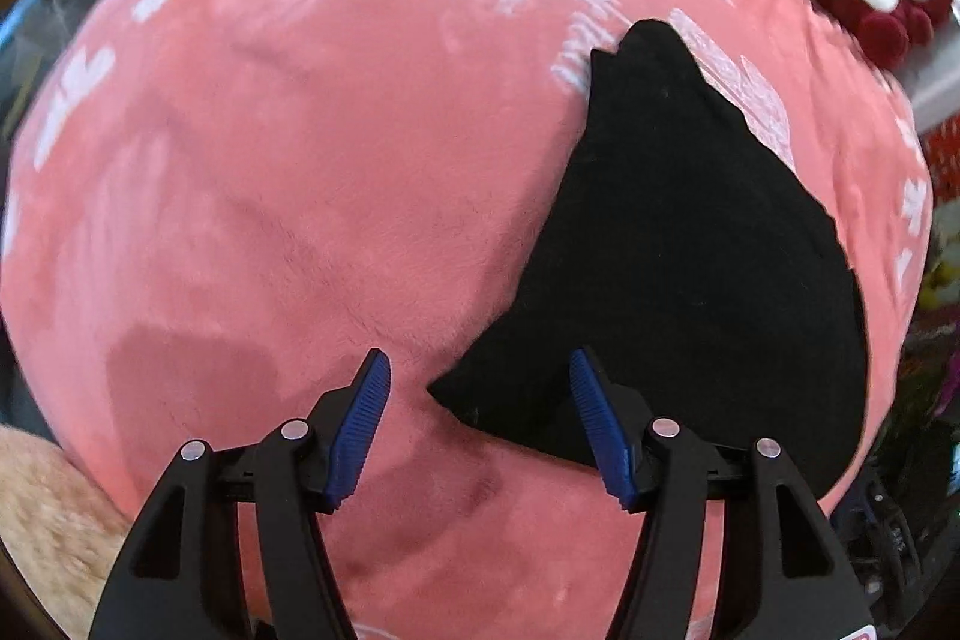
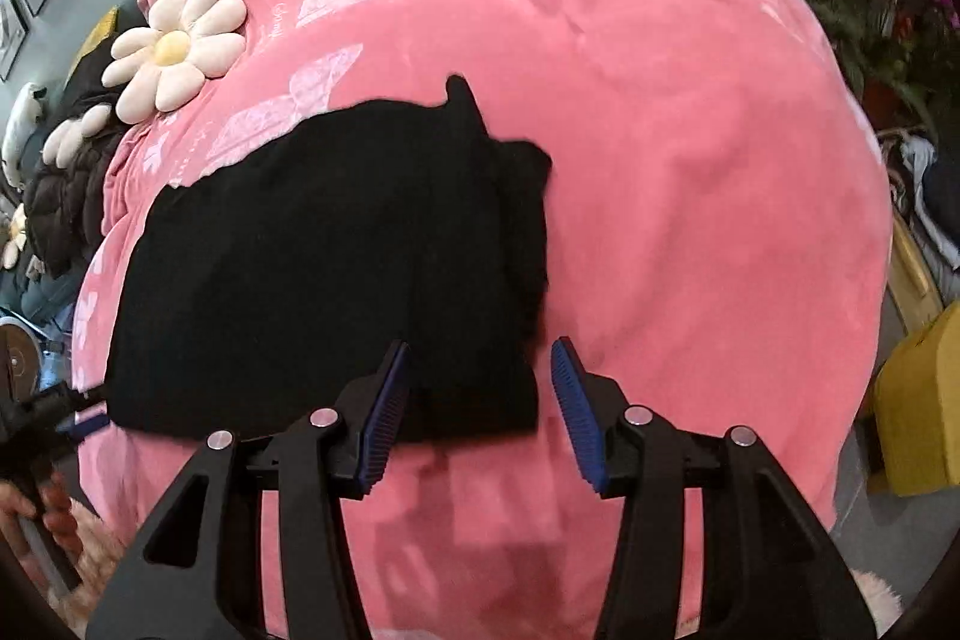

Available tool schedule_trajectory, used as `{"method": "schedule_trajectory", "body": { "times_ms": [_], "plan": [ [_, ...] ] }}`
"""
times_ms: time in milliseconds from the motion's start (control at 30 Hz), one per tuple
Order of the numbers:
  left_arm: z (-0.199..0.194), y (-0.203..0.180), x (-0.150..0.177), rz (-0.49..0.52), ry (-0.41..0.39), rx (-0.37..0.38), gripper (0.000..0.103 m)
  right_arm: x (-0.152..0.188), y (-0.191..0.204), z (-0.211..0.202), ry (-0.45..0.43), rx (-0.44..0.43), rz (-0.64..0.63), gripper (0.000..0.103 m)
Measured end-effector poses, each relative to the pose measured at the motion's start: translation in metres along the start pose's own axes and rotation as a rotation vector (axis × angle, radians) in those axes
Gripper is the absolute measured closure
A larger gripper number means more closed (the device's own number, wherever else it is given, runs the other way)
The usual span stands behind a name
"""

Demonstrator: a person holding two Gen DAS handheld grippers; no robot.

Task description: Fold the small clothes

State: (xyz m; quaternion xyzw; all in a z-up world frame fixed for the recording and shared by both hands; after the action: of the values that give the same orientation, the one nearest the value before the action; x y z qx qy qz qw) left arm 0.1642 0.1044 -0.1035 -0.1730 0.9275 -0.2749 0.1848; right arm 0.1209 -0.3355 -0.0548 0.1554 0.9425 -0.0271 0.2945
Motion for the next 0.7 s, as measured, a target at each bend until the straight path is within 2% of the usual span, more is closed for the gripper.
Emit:
{"method": "schedule_trajectory", "body": {
  "times_ms": [67, 133, 167, 200, 233, 367, 433, 467, 500, 567, 633, 667, 700],
  "plan": [
    [0.002, -0.002, 0.005, -0.016, 0.001, 0.043, 0.043, -0.001, -0.002, 0.014, 0.058, 0.003, 0.036, 0.056],
    [0.002, -0.009, 0.010, 0.017, -0.017, 0.091, 0.046, 0.004, -0.006, 0.028, 0.104, -0.018, 0.069, 0.056],
    [0.002, -0.012, 0.010, 0.040, -0.015, 0.099, 0.064, 0.008, -0.006, 0.034, 0.126, -0.040, 0.070, 0.071],
    [0.005, -0.016, 0.011, 0.071, 0.002, 0.108, 0.093, 0.012, -0.005, 0.038, 0.155, -0.057, 0.058, 0.086],
    [0.006, -0.018, 0.012, 0.088, 0.029, 0.120, 0.094, 0.013, -0.006, 0.036, 0.162, -0.063, 0.054, 0.101],
    [-0.021, -0.020, 0.011, 0.109, 0.008, 0.162, 0.094, 0.015, -0.016, 0.005, 0.096, -0.053, 0.025, 0.101],
    [-0.023, -0.016, 0.013, 0.114, 0.016, 0.107, 0.096, 0.023, -0.018, 0.021, 0.136, -0.013, -0.011, 0.101],
    [-0.017, -0.010, 0.013, 0.110, 0.031, 0.057, 0.095, 0.027, -0.019, 0.030, 0.162, 0.003, -0.012, 0.101],
    [-0.014, -0.005, 0.013, 0.100, 0.047, 0.038, 0.094, 0.027, -0.018, 0.031, 0.164, -0.002, -0.004, 0.100],
    [-0.017, 0.001, 0.017, 0.058, 0.049, 0.037, 0.093, 0.023, -0.012, 0.017, 0.098, 0.001, -0.005, 0.097],
    [-0.026, 0.001, 0.019, 0.043, 0.021, 0.045, 0.080, 0.022, -0.004, 0.001, 0.037, 0.010, -0.040, 0.095],
    [-0.031, -0.001, 0.019, 0.046, 0.001, 0.047, 0.066, 0.024, -0.001, -0.004, 0.017, 0.000, -0.054, 0.095],
    [-0.034, -0.003, 0.019, 0.049, -0.018, 0.048, 0.056, 0.028, 0.002, -0.009, -0.006, 0.008, -0.073, 0.094]
  ]
}}
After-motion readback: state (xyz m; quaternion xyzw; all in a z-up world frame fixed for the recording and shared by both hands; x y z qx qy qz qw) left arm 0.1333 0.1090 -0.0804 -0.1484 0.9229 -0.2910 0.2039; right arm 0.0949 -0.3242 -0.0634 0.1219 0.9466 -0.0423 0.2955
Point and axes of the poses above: each gripper's, at about its wrist camera, not at the fingertips, and z roughly the way its jaws point, y to its left, x to its underside, the point moved 3 cm from there along z, roughly the way its jaws point, and after that the axes turned 13 degrees about x, right-handed, at the moved point
